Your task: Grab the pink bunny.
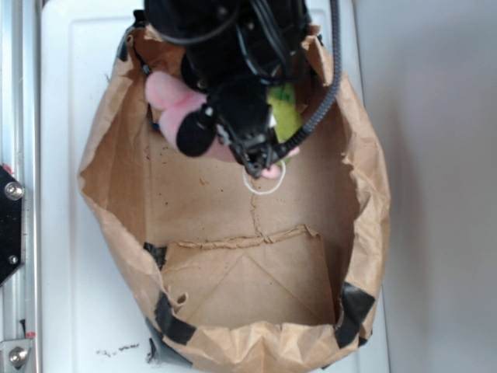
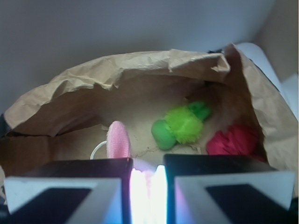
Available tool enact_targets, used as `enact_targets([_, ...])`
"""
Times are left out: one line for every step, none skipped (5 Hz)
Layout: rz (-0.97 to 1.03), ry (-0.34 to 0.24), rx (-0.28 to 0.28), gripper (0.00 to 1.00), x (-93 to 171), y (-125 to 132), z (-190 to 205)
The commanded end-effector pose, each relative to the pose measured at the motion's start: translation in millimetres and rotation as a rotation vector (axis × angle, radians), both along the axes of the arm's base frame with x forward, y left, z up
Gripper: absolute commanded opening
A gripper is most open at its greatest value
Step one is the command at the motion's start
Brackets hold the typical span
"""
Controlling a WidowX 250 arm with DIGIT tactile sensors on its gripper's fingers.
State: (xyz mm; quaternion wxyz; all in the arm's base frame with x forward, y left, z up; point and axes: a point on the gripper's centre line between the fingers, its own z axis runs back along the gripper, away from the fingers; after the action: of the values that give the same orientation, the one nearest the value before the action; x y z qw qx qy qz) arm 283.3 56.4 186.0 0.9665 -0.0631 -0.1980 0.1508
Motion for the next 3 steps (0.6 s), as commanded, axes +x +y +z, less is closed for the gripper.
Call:
enact_targets([0.021, -0.051, 0.09, 0.0, 2.0, -1.2, 8.4])
enact_targets([0.005, -0.041, 0.124, 0.0, 2.4, -9.6, 4.6])
enact_targets([-0.007, -0.042, 0.135, 0.0, -0.8, -12.3, -2.2])
